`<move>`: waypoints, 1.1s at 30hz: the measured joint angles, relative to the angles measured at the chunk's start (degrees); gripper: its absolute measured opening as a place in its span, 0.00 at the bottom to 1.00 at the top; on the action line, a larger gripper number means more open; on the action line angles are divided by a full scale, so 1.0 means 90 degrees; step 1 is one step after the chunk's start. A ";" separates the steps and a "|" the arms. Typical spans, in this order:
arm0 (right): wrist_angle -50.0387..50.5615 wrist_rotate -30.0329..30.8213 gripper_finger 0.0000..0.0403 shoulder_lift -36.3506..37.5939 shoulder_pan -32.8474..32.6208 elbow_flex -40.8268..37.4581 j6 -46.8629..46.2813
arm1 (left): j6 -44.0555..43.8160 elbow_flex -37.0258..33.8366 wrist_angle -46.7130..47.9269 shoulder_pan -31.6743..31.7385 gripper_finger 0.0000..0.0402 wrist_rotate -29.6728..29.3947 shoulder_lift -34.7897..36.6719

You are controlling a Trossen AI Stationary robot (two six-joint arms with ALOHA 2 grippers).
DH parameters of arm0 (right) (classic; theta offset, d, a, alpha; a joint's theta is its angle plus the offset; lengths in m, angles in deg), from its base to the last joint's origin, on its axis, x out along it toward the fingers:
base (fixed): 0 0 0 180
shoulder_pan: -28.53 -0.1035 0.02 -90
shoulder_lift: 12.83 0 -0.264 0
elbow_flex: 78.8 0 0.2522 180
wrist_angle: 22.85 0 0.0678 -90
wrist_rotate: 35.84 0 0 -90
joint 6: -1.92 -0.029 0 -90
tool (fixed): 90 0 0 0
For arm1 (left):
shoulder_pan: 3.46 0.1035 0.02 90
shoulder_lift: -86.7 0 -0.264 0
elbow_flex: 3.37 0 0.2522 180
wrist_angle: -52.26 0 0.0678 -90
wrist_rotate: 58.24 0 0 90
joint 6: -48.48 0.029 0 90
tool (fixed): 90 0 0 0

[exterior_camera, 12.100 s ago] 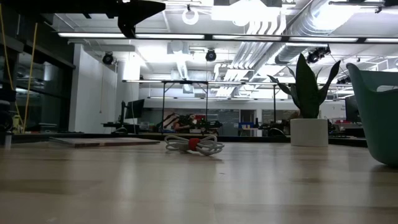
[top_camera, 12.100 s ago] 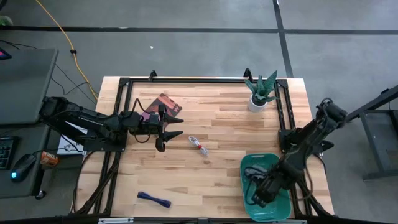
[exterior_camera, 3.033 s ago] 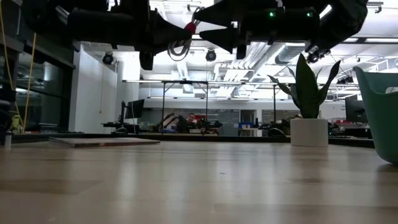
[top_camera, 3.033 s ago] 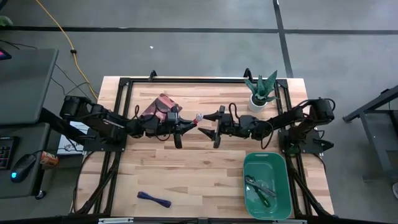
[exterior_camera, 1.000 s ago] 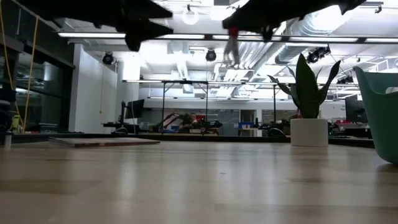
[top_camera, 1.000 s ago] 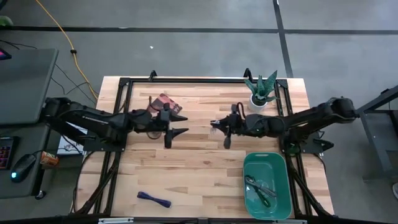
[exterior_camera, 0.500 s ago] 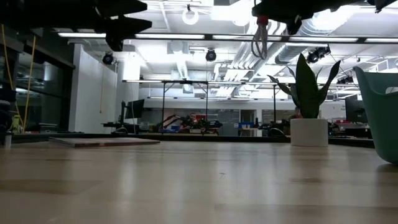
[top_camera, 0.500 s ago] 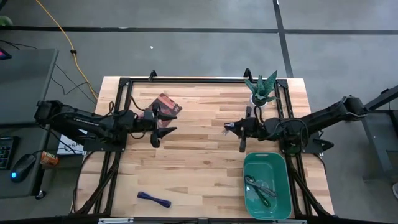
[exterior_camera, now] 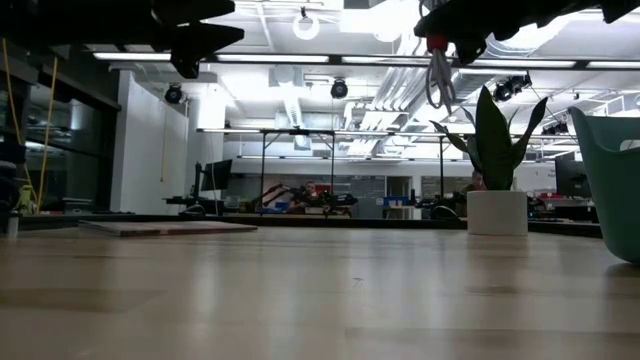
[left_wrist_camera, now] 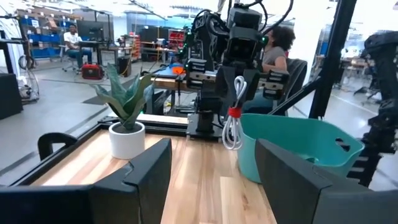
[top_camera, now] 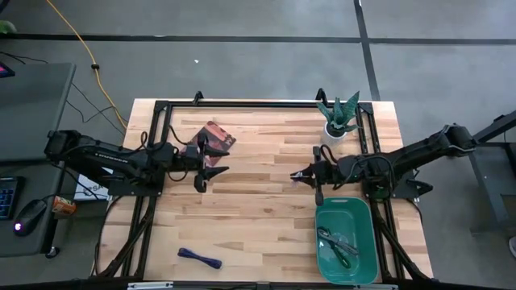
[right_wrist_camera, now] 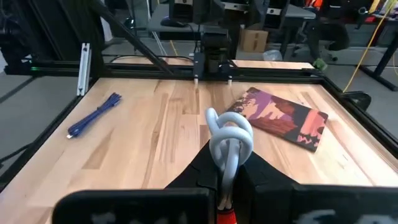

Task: Pick and place USB-C Cables
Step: Put the white USB cable into the bin

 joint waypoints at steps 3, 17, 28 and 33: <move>-0.0002 0.0002 0.01 0.0000 0.0000 0.0000 0.0000 | -0.0066 0.0002 -0.0021 0.0000 0.52 0.0000 0.0000; -0.0165 0.0065 0.01 -0.0006 -0.0044 0.0002 -0.0011 | -0.0338 0.0006 -0.0030 -0.0082 0.52 0.0121 -0.0005; -0.0395 0.0181 0.01 -0.0027 -0.0152 0.0003 0.0064 | -0.0408 0.0007 -0.0036 -0.0090 0.52 0.0209 -0.0005; -0.0379 0.0237 0.01 -0.0029 -0.0194 0.0003 0.0105 | -0.0384 0.0007 -0.0100 -0.0090 0.52 0.0206 -0.0005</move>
